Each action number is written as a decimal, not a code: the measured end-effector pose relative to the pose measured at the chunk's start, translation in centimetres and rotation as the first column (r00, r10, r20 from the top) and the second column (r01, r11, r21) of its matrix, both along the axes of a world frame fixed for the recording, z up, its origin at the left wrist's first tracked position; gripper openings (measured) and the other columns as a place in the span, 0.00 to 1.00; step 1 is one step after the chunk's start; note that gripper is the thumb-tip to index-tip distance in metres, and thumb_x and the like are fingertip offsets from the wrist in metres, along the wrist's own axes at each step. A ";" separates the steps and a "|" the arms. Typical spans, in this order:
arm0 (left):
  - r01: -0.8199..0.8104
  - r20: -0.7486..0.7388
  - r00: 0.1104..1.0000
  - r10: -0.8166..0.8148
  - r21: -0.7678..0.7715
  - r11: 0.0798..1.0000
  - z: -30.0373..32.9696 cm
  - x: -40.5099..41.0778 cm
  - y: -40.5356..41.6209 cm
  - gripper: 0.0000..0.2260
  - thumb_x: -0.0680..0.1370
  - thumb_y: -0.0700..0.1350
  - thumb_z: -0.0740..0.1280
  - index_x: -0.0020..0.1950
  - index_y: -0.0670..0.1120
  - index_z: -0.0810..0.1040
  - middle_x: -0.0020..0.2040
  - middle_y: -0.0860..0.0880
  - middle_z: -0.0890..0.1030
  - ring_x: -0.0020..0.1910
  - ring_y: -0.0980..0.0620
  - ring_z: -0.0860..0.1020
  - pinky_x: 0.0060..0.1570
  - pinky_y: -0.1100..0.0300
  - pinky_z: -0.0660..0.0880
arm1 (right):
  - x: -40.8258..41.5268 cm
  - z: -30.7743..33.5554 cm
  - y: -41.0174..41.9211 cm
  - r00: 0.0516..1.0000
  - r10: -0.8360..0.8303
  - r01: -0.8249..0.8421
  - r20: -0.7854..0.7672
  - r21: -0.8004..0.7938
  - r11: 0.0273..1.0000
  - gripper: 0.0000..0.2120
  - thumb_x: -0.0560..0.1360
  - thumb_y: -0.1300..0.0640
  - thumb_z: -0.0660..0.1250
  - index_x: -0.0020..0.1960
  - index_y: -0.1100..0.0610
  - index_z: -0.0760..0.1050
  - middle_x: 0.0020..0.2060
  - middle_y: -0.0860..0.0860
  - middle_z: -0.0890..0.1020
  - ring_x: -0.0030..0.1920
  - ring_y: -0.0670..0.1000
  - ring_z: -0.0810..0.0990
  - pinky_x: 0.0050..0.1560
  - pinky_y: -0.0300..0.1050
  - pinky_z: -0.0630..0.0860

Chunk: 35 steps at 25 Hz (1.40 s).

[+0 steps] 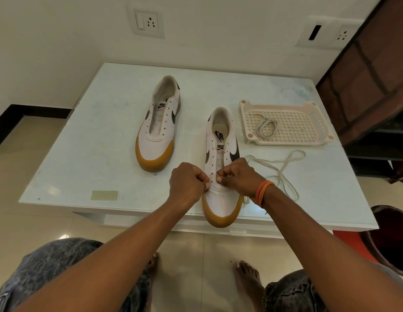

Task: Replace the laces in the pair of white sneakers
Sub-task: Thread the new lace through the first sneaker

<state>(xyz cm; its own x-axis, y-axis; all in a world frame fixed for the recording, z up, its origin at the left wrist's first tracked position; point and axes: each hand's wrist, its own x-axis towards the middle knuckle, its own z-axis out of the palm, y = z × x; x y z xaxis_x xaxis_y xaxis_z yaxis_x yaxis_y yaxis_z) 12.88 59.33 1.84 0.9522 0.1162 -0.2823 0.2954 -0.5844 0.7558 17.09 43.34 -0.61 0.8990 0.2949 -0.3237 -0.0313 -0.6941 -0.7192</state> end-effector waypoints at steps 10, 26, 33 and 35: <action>0.071 -0.074 0.995 -0.069 0.020 0.997 0.6 0.6 0.2 0.05 0.71 0.39 0.75 0.46 0.42 0.85 0.44 0.46 0.85 0.36 0.55 0.79 0.39 0.61 0.78 | -0.1 0.2 -0.4 0.996 -0.032 0.041 -0.081 0.116 0.992 0.03 0.73 0.58 0.72 0.42 0.56 0.84 0.39 0.50 0.84 0.44 0.49 0.82 0.56 0.52 0.79; -0.012 -0.219 0.976 0.005 -0.030 0.999 1.0 1.7 -0.2 0.07 0.70 0.42 0.77 0.41 0.39 0.83 0.37 0.43 0.83 0.34 0.48 0.84 0.41 0.53 0.83 | -0.5 0.9 0.0 0.991 -0.099 0.098 -0.085 -0.010 0.995 0.08 0.70 0.50 0.74 0.33 0.42 0.82 0.53 0.56 0.81 0.53 0.55 0.79 0.64 0.57 0.72; -0.030 -0.313 0.950 0.016 -0.041 0.999 3.6 2.8 1.4 0.05 0.71 0.39 0.74 0.40 0.36 0.82 0.36 0.40 0.84 0.36 0.45 0.85 0.41 0.53 0.83 | -0.1 1.6 -1.0 0.995 -0.025 0.017 -0.092 -0.083 0.996 0.06 0.61 0.37 0.73 0.38 0.32 0.80 0.47 0.40 0.82 0.56 0.51 0.77 0.63 0.64 0.68; -0.017 -0.309 0.951 0.023 0.021 1.000 5.1 3.4 3.5 0.06 0.71 0.39 0.74 0.40 0.36 0.82 0.35 0.41 0.84 0.34 0.47 0.84 0.37 0.56 0.83 | 0.2 1.7 -1.3 0.995 0.004 -0.014 -0.100 -0.105 0.994 0.10 0.59 0.33 0.72 0.39 0.31 0.80 0.44 0.38 0.83 0.56 0.50 0.77 0.63 0.65 0.66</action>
<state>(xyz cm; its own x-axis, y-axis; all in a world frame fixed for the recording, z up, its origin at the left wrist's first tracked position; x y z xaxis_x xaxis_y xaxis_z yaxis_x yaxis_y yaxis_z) 16.32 62.82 6.98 0.8161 0.1421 -0.5601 0.5246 -0.5887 0.6150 17.24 42.02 1.13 0.8582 0.2624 -0.4411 -0.0923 -0.7666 -0.6355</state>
